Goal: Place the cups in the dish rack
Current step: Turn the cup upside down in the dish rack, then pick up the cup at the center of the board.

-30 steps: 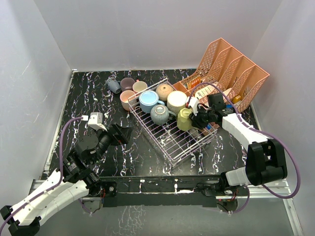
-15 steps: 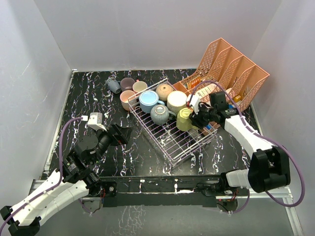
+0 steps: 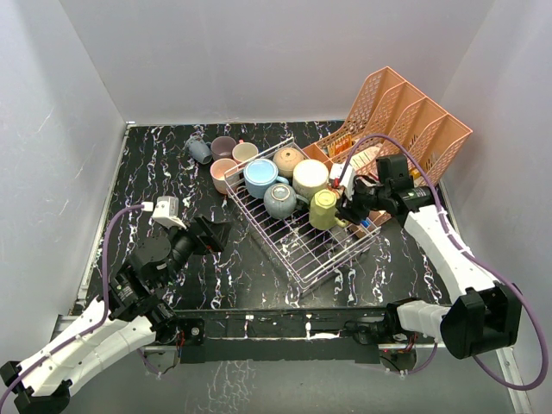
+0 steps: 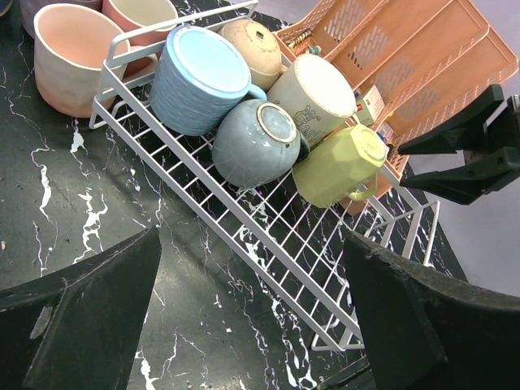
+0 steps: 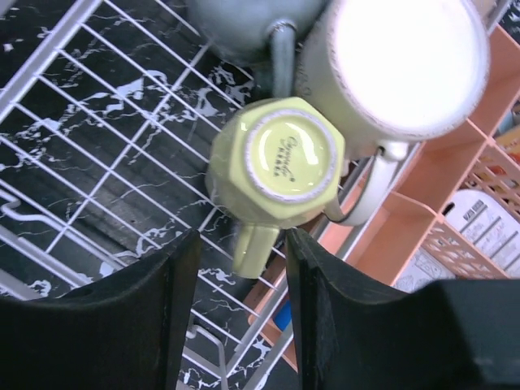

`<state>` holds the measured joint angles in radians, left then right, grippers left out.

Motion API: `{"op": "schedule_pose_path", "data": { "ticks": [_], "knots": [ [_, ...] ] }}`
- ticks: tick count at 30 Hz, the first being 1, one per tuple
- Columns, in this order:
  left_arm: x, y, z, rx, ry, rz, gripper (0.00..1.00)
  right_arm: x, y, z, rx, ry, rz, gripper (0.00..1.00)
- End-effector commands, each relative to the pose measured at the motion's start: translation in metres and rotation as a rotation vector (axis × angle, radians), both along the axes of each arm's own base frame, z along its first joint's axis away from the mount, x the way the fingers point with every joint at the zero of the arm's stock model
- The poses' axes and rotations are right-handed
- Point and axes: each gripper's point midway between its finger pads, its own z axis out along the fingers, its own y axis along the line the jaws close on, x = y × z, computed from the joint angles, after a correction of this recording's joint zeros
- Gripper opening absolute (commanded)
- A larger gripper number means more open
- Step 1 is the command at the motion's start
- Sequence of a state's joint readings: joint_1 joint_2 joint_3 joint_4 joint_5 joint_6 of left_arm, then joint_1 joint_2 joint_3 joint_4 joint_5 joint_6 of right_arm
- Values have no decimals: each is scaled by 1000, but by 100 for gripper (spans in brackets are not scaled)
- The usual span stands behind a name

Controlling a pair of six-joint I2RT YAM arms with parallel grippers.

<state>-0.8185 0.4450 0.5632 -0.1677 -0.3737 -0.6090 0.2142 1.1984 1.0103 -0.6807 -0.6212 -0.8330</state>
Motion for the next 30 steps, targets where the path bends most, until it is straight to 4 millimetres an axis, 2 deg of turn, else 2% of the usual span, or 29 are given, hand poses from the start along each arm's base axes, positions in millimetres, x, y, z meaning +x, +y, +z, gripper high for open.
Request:
{"op": "schedule_pose_path", "data": {
  "ticks": [1,5,8,16,21,30],
  "knots": [
    [1,0,22,-18,-40,0,92,-21,18,27,65,-48,164,43],
    [1,-1,21,-17,-37,-1,92,-27,19,11,56,1,205,23],
    [1,-1,21,-17,-36,-1,92,-25,18,-2,35,44,204,16],
    [1,0,18,-16,-31,1,92,-8,7,-31,-37,62,140,13],
    [1,1,17,-13,-29,3,92,3,3,-34,-49,36,91,12],
    [1,0,16,-16,-28,2,92,8,2,-40,-51,41,68,12]
  ]
}}
